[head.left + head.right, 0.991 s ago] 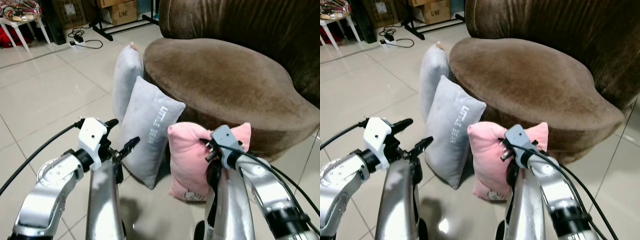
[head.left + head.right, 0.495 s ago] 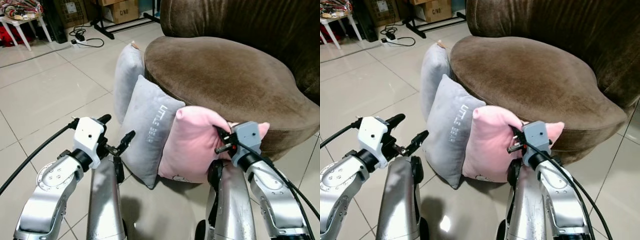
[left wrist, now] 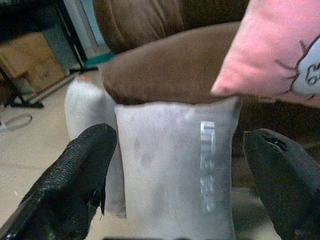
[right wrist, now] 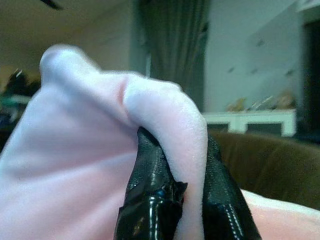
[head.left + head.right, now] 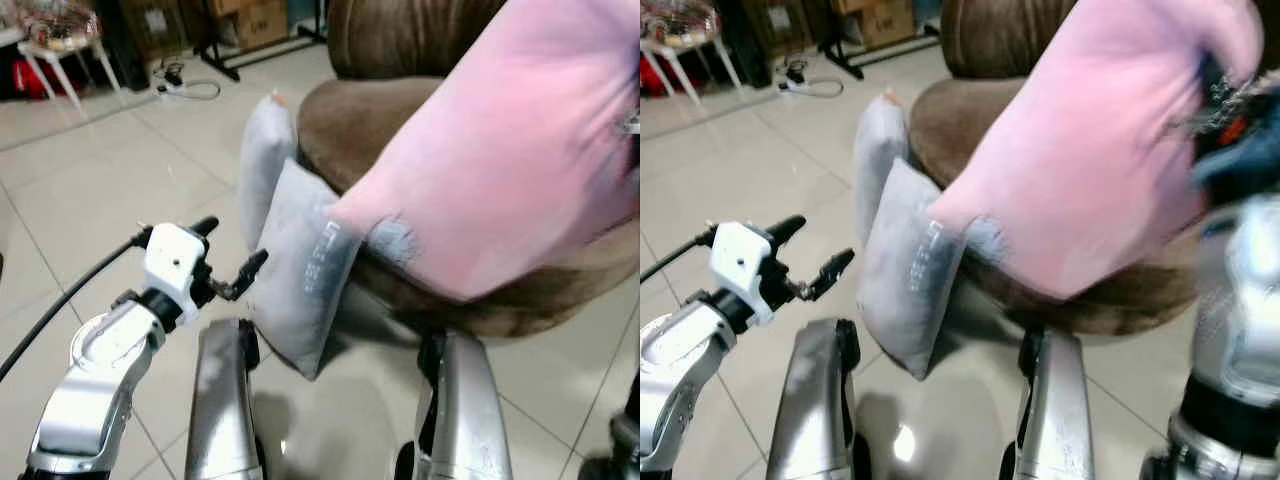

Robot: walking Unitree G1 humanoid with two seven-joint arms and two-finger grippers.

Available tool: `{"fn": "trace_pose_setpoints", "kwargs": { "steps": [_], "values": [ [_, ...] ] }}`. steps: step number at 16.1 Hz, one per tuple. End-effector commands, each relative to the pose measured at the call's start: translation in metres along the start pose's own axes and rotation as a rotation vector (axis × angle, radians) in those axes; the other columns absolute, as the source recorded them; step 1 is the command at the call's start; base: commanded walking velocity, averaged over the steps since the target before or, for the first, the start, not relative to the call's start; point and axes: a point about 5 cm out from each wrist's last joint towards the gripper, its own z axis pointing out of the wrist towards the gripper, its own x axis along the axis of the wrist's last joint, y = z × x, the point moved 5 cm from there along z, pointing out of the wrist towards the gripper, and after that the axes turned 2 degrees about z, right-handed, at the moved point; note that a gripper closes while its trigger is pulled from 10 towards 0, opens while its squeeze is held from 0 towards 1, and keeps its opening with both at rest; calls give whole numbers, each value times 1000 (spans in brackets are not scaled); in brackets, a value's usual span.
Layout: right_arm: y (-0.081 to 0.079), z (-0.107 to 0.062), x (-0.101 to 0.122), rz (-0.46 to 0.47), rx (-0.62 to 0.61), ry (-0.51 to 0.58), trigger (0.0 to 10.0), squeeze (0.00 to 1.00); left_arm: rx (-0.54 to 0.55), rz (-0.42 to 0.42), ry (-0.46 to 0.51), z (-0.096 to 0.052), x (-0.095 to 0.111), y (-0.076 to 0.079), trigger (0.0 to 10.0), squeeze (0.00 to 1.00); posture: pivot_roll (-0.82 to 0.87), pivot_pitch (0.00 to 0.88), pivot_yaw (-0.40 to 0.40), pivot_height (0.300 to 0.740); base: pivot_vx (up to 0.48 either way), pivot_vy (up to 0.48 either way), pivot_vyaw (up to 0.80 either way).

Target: Move the pillow to the sofa from floor

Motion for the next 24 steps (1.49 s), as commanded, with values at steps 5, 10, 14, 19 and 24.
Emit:
{"fn": "trace_pose_setpoints", "kwargs": {
  "steps": [5,10,14,19,24],
  "values": [
    [-12,20,-3,26,-47,-27,10000,0,134,80,7,1,19,-32,10000,0,-105,0,39,475,0,0,0],
    [-57,4,-63,84,-28,-191,10000,0,228,104,-2,2,31,-50,10000,0,-84,0,29,530,0,0,0],
    [-68,-18,-92,69,3,-306,10000,0,235,82,-41,2,20,-42,10000,0,-91,0,27,575,0,0,0],
    [-74,-31,-104,80,18,-362,10000,0,249,62,-75,-2,8,-38,10000,0,-91,0,27,630,0,0,0],
    [-93,-65,-134,204,38,-544,10000,0,291,25,-91,-5,0,-37,10000,0,-84,0,10,674,0,0,0]
  ]
}}
